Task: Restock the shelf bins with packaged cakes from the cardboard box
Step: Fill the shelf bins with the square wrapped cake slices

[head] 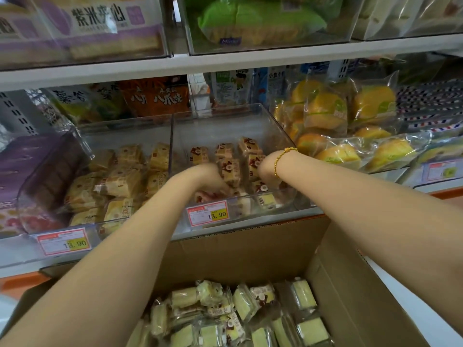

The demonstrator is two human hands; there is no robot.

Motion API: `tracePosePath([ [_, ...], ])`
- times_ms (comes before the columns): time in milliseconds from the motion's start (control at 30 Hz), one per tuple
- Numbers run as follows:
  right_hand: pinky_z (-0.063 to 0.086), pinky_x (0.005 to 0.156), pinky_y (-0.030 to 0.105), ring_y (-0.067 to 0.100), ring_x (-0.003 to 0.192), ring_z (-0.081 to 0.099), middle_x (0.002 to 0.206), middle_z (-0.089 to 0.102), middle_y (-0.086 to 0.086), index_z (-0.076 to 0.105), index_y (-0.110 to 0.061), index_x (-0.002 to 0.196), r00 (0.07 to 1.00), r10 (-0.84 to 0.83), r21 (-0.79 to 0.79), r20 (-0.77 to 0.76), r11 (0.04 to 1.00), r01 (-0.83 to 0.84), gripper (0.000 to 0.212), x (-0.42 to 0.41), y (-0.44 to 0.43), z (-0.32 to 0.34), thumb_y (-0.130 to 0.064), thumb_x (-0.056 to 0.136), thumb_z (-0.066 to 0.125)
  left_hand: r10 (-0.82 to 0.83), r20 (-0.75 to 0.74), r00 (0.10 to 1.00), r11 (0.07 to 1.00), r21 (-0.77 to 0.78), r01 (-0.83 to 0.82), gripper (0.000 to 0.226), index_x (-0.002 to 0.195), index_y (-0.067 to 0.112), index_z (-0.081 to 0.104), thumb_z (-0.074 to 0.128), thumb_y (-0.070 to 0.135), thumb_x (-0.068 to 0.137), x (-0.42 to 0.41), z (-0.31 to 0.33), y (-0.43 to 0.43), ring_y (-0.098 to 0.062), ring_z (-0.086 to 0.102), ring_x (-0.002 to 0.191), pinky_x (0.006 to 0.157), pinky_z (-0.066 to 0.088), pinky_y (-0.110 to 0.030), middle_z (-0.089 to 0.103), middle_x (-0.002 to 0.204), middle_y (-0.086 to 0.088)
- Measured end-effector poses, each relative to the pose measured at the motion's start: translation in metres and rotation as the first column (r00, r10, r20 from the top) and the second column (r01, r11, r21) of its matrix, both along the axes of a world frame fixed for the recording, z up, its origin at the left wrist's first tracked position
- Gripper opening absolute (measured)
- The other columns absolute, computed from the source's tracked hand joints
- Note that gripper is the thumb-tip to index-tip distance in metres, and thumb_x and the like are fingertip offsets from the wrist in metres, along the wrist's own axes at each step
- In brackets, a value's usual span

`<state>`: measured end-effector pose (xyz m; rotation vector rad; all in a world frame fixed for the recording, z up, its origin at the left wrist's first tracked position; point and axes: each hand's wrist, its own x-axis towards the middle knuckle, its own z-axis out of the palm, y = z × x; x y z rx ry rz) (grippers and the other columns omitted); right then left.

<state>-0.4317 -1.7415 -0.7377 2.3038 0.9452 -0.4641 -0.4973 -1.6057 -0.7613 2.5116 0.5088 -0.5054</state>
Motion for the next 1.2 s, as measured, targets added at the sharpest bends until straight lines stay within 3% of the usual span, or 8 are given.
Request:
tracePosePath([
  [233,0.043,0.081,0.03,0.023,0.094,0.053,0.121,0.057,0.014,0.05,-0.003,0.129,0.976,-0.169,0.392,-0.134,0.896,0.209,0.032,0.023,0.012,-0.022,-0.007,0.099,0.041,-0.007,0.036,0.999,0.999,-0.048,0.008,0.025,0.092,0.012,0.062,0.063,0.037,0.091,-0.007,-0.003,0.002,-0.011,0.057,0.067,0.052,0.042,-0.021,0.062,0.082,0.001],
  [433,0.03,0.11,0.032,0.026,0.14,0.031,0.157,0.024,0.009,0.035,-0.017,0.148,0.906,-0.233,0.452,-0.353,0.806,0.383,0.05,0.029,0.014,-0.032,-0.003,0.1,0.034,0.041,0.117,0.992,0.99,-0.142,-0.024,0.026,0.107,0.009,0.066,0.057,0.03,0.096,-0.012,-0.007,0.011,-0.014,0.064,0.078,0.063,0.051,-0.022,0.069,0.097,-0.005],
  [567,0.047,0.078,0.029,0.021,0.095,0.057,0.128,0.055,0.013,0.052,-0.007,0.132,0.925,-0.273,0.661,-0.263,0.647,0.379,0.035,0.04,0.026,-0.029,-0.008,0.101,0.036,0.154,0.301,0.941,0.984,0.038,-0.173,0.027,0.11,0.009,0.064,0.054,0.028,0.094,-0.011,-0.015,0.012,-0.02,0.061,0.085,0.064,0.046,-0.026,0.064,0.095,-0.005],
  [700,0.031,0.051,0.019,0.009,0.062,0.038,0.113,0.052,0.011,0.034,-0.014,0.147,0.915,-0.24,0.667,-0.323,0.629,0.4,0.048,0.048,0.032,-0.036,-0.003,0.1,0.033,0.108,0.076,0.991,0.993,0.038,-0.111,0.036,0.125,0.005,0.055,0.046,0.03,0.1,-0.012,-0.007,0.006,-0.023,0.057,0.101,0.076,0.042,-0.027,0.06,0.114,-0.011],
  [800,0.038,0.057,0.018,0.009,0.07,0.047,0.13,0.054,0.012,0.042,-0.016,0.144,0.917,-0.203,0.686,-0.345,0.612,0.393,0.046,0.05,0.032,-0.041,-0.004,0.1,0.033,0.09,0.038,0.995,0.996,-0.016,-0.089,0.043,0.134,0.003,0.049,0.038,0.032,0.104,-0.012,-0.002,0.004,-0.027,0.05,0.123,0.094,0.039,-0.031,0.052,0.137,-0.015],
  [933,0.041,0.099,0.03,0.023,0.128,0.046,0.151,0.038,0.006,0.045,-0.02,0.142,0.908,-0.17,0.712,-0.382,0.573,0.406,0.051,0.045,0.03,-0.04,0.001,0.097,0.037,0.056,0.017,0.998,0.998,0.009,-0.056,0.044,0.14,0.003,0.043,0.032,0.028,0.105,-0.011,0.003,-0.004,-0.027,0.046,0.129,0.103,0.036,-0.033,0.046,0.143,-0.016],
  [1100,0.045,0.09,0.025,0.02,0.116,0.053,0.152,0.036,0.006,0.039,-0.02,0.146,0.909,-0.18,0.672,-0.375,0.624,0.4,0.055,0.032,0.029,-0.032,0.001,0.096,0.038,0.114,0.07,0.991,0.993,0.033,-0.116,0.037,0.125,-0.001,0.056,0.038,0.023,0.103,-0.017,0.004,-0.01,-0.02,0.056,0.084,0.07,0.043,-0.025,0.059,0.095,-0.009],
  [1200,0.046,0.099,0.033,0.025,0.119,0.053,0.138,0.051,0.008,0.052,-0.014,0.136,0.947,-0.203,0.711,-0.249,0.626,0.322,0.042,0.016,0.03,-0.028,-0.006,0.095,0.047,0.172,0.274,0.946,0.982,0.029,-0.187,0.04,0.132,0.004,0.051,0.044,0.027,0.1,-0.041,0.003,-0.018,-0.023,0.057,0.099,0.076,0.04,-0.024,0.06,0.122,-0.011],
])
